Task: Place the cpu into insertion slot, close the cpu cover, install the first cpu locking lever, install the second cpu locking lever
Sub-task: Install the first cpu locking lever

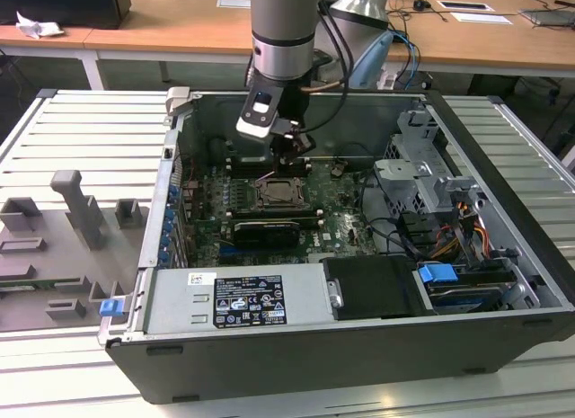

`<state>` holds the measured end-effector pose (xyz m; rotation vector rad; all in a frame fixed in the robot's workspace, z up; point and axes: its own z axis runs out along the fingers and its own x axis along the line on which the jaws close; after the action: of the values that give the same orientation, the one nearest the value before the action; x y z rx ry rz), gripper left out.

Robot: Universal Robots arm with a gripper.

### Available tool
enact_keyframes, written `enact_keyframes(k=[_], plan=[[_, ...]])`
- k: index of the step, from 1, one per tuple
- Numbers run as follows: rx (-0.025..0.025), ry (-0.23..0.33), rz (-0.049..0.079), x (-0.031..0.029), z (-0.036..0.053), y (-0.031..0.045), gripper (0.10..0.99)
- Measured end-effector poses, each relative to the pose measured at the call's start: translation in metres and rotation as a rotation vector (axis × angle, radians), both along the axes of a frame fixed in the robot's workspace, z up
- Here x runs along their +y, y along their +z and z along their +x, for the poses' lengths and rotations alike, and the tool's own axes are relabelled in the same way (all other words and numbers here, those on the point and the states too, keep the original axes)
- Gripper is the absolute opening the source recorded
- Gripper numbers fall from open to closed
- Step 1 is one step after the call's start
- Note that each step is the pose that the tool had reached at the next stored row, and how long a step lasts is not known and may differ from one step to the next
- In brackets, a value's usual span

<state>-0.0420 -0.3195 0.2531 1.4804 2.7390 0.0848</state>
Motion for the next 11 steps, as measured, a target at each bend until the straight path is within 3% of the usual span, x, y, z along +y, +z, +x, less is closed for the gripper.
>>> enact_keyframes(k=[9,11], plan=[[0.0,0.132,0.0,0.0,0.0,0.0,0.106],[0.0,0.206,0.0,0.0,0.0,-0.0001,0.106]])
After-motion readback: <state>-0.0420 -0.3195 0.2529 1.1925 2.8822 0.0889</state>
